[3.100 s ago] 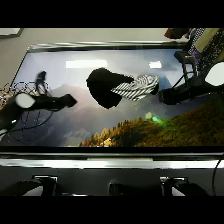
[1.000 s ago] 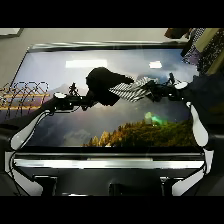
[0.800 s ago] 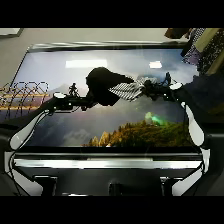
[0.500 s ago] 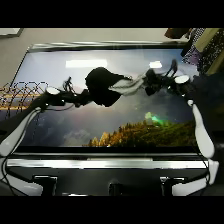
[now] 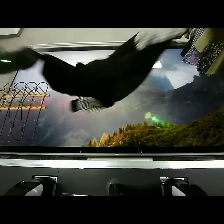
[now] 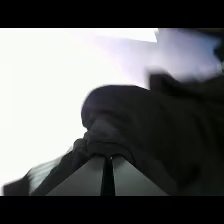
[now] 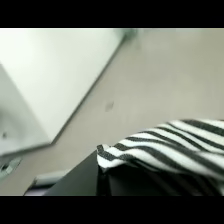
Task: Fold the clothes and pants, and hang the long-sleeved shirts on hangers.
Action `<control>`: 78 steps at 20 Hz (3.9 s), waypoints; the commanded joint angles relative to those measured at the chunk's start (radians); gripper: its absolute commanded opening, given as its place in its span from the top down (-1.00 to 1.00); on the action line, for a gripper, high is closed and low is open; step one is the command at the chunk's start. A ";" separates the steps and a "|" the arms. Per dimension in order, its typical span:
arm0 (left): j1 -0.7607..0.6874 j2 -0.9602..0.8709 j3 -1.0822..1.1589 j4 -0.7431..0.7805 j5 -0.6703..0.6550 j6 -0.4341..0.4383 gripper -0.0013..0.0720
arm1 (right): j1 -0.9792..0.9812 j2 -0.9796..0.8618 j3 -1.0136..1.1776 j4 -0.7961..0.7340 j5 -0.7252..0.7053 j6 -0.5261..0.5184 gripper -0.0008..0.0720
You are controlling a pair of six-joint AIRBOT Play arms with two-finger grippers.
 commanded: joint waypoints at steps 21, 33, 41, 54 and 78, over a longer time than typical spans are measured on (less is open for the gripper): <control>0.026 -0.246 -0.097 0.080 0.120 -0.195 0.90 | 0.000 -0.403 0.079 -0.344 0.381 0.433 0.89; 0.113 -0.381 -0.092 -0.071 -0.094 -0.195 -0.99 | -0.194 -0.618 0.080 -0.325 0.729 0.222 -0.66; -0.033 0.139 -0.887 -0.304 0.084 -0.215 -0.99 | -0.405 -0.619 -0.365 0.124 0.774 -0.066 -0.67; -0.447 0.134 -1.040 -0.315 0.214 -0.423 -0.99 | -0.200 -0.686 -0.550 0.266 0.412 -0.173 0.82; -0.232 -0.009 -0.568 -0.333 0.299 -0.123 0.90 | -0.146 -0.195 -0.315 0.205 0.297 -0.067 0.89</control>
